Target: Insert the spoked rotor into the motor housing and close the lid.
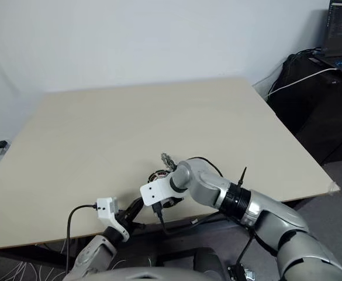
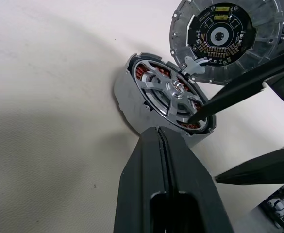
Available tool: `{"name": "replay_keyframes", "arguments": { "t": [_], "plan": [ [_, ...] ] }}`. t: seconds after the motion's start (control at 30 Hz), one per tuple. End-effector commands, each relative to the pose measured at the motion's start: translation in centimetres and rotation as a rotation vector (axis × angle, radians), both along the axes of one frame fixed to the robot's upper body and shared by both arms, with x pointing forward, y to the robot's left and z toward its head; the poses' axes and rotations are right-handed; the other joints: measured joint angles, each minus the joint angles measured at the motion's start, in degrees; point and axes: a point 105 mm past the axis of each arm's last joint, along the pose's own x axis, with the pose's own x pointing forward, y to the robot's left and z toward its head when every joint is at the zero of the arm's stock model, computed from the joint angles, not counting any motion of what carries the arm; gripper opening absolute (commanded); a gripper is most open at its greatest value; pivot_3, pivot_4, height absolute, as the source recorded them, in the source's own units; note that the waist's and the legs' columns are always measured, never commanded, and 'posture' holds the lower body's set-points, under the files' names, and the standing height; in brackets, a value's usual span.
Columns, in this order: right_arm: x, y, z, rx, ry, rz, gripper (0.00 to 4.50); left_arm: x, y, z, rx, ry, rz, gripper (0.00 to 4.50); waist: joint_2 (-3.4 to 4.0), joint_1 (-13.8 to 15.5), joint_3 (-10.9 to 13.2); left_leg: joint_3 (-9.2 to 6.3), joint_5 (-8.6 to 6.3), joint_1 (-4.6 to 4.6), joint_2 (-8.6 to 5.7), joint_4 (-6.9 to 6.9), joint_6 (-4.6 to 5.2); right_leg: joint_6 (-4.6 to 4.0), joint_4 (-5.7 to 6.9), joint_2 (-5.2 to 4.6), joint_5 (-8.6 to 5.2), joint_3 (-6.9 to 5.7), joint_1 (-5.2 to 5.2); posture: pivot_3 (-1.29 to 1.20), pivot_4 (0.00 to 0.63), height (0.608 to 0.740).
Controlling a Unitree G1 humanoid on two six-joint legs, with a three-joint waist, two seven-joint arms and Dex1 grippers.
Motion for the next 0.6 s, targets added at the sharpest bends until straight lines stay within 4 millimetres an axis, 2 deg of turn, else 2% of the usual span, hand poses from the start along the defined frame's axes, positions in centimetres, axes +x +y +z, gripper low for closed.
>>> {"name": "replay_keyframes", "arguments": {
  "t": [0.03,0.1,0.2,0.4,0.6],
  "plan": [
    [1.12,-0.01,0.91,0.018,-0.037,-0.026,2.62,0.59,-0.13,1.43,-0.022,-0.066,-0.005,0.0,0.0,0.0,0.0,0.0,0.01,0.0,0.0,0.01,-0.01,-0.01,0.03,0.0,-0.01,-0.01,-0.01,0.0,0.0,0.74],
    [1.24,-0.09,0.87,0.015,-0.036,-0.032,2.62,0.64,-0.11,1.4,-0.023,-0.067,-0.003,0.0,0.0,0.0,0.0,-0.01,0.02,0.0,0.0,0.01,-0.03,-0.01,0.07,0.0,-0.01,-0.01,-0.01,0.0,0.0,0.74],
    [1.29,-0.15,0.8,0.015,-0.034,-0.039,2.04,0.68,-0.11,1.32,-0.025,-0.067,-0.002,0.0,0.0,0.0,0.0,-0.01,0.03,0.02,0.0,0.02,-0.05,-0.01,0.11,0.01,-0.02,-0.01,-0.02,0.0,0.0,0.74],
    [1.21,-0.22,0.72,0.018,-0.026,-0.047,0.17,0.74,-0.05,1.19,-0.025,-0.068,0.001,0.0,-0.03,0.0,0.0,-0.01,0.04,0.02,0.0,0.03,-0.06,-0.02,0.12,0.01,-0.02,-0.01,-0.01,0.0,0.0,0.74],
    [1.03,-0.31,0.6,0.036,0.002,-0.089,0.1,0.75,-0.07,1.06,-0.027,-0.068,0.0,0.0,-0.02,0.0,0.0,-0.02,0.04,0.03,0.0,0.05,-0.06,-0.04,0.14,0.01,-0.03,-0.01,-0.01,0.0,0.0,0.74]
  ]
}}
